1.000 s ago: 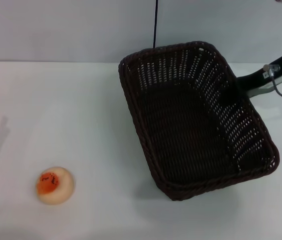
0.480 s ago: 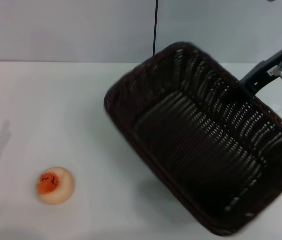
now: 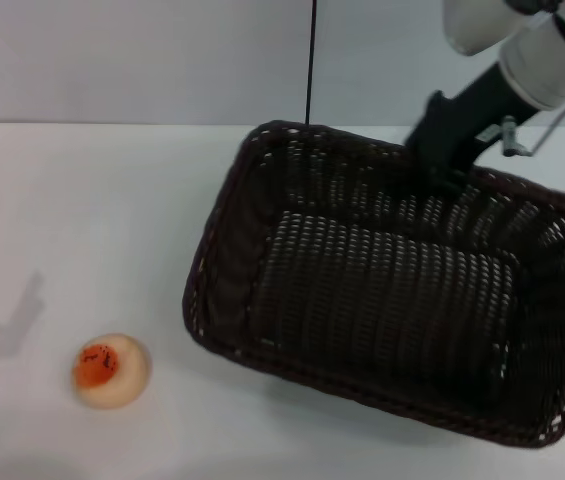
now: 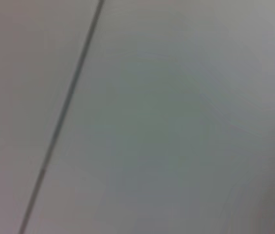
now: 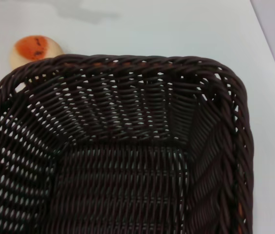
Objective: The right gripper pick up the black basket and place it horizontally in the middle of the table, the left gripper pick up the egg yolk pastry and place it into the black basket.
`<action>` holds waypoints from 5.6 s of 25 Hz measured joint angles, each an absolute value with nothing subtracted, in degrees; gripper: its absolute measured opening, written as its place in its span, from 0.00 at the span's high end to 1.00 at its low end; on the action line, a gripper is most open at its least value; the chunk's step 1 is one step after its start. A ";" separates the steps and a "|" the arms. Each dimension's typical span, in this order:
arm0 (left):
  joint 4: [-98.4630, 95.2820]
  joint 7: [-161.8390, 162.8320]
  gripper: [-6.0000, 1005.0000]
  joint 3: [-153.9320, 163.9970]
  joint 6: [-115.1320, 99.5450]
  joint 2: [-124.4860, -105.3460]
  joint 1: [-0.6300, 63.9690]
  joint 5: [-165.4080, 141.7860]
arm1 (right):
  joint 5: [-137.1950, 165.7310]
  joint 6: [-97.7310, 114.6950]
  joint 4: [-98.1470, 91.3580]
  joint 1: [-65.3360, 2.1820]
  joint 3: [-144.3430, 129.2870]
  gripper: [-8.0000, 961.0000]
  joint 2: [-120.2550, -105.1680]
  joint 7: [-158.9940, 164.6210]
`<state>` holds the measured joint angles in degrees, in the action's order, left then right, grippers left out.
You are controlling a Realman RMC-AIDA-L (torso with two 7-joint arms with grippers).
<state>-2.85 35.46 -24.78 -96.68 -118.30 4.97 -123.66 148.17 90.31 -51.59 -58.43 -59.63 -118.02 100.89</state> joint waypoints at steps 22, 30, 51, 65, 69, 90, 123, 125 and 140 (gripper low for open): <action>-2.73 36.04 0.21 -20.85 -98.67 -118.20 4.87 -123.66 | 136.89 82.25 -48.12 -56.91 -64.72 0.79 -119.23 93.56; -3.33 36.10 0.22 -20.62 -98.30 -118.08 4.93 -123.66 | 135.37 81.81 -51.03 -54.70 -64.63 0.51 -119.27 94.35; -16.68 43.11 0.22 3.65 -98.97 -117.86 5.69 -123.69 | 82.83 78.19 -77.71 -13.07 -62.36 0.17 -119.27 85.67; -16.08 43.58 0.23 10.59 -89.63 -118.40 10.33 -124.66 | 59.12 84.46 -54.26 -3.99 -59.93 0.17 -119.18 71.38; -15.79 43.63 0.23 11.48 -89.19 -118.37 10.67 -125.12 | 59.00 85.50 -51.08 -4.08 -58.50 0.17 -119.10 70.49; -15.80 43.12 0.71 8.50 -92.57 -118.19 9.61 -124.63 | 34.67 96.97 -13.57 -9.13 -54.36 0.17 -119.20 42.69; 4.58 27.12 0.53 -6.46 -90.13 -118.35 24.51 -120.77 | 34.30 97.30 -7.01 -12.41 -51.62 0.17 -119.18 39.00; 4.12 23.10 0.43 -14.29 -89.99 -118.41 20.48 -120.69 | 34.21 97.30 -6.64 -12.51 -50.56 0.17 -119.23 38.95; 4.01 19.51 0.16 -31.35 -89.43 -118.33 10.70 -120.64 | 33.96 94.59 0.04 -15.36 -40.87 0.17 -119.27 33.66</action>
